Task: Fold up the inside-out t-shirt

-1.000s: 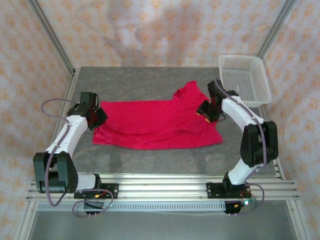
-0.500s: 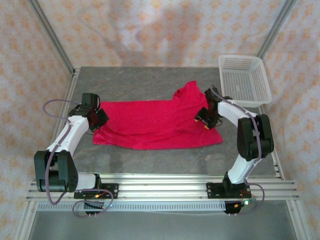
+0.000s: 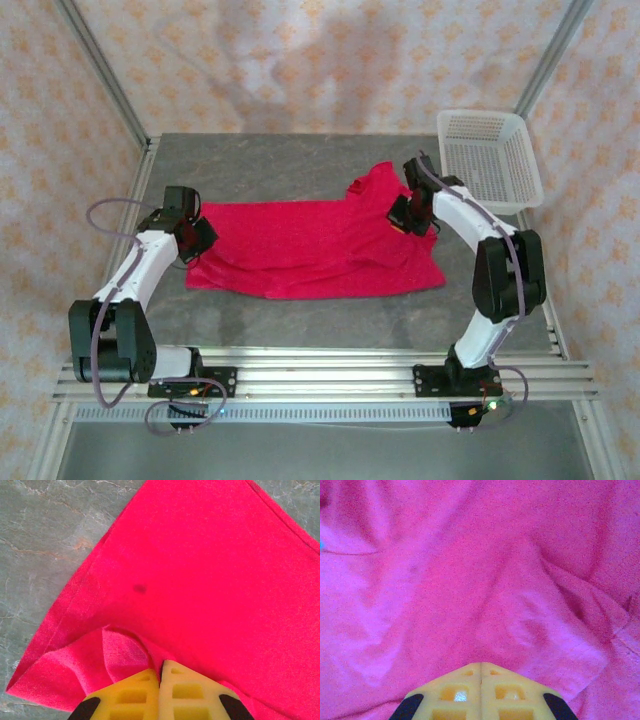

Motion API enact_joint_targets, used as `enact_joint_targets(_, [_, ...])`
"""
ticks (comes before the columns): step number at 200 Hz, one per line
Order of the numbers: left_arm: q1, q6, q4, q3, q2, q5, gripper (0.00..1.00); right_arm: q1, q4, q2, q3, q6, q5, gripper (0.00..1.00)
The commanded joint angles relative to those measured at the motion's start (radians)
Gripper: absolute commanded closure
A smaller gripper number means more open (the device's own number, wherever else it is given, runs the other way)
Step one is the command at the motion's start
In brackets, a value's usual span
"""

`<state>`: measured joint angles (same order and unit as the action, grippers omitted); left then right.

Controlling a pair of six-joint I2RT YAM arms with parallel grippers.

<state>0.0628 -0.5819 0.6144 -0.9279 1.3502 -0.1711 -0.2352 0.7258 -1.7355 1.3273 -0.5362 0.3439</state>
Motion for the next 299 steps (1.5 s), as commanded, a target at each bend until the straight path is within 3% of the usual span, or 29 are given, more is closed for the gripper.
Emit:
enact_joint_targets(1, [-0.016, -0.004, -0.006, -0.023, 0.017, 0.018, 1.00, 0.003, 0.093, 0.013, 0.039, 0.034, -0.065, 0.91])
enact_joint_targets(9, [-0.020, -0.004, -0.012, -0.018, 0.018, 0.018, 1.00, 0.012, 0.090, 0.014, 0.023, 0.057, -0.081, 0.74])
enact_joint_targets(37, [-0.023, -0.003, -0.022, -0.009, 0.030, 0.012, 1.00, 0.036, 0.042, 0.019, -0.035, 0.154, -0.085, 0.45])
enact_joint_targets(73, [-0.025, 0.006, -0.015, -0.008, 0.029, 0.020, 1.00, 0.035, -0.015, 0.031, -0.111, 0.213, -0.057, 0.42])
enact_joint_targets(132, [-0.024, 0.008, -0.021, -0.001, 0.037, 0.019, 1.00, 0.036, -0.029, 0.009, -0.158, 0.260, -0.118, 0.33])
enact_joint_targets(259, [-0.024, 0.014, -0.006, -0.013, 0.028, 0.023, 1.00, 0.036, -0.078, -0.046, -0.148, 0.259, -0.067, 0.37])
enact_joint_targets(280, [-0.024, 0.015, -0.004, -0.014, 0.026, 0.025, 1.00, 0.035, -0.080, -0.046, -0.146, 0.255, -0.054, 0.50])
enact_joint_targets(299, [-0.024, 0.016, -0.003, -0.014, 0.027, 0.027, 1.00, 0.035, -0.080, -0.037, -0.143, 0.247, -0.033, 0.76])
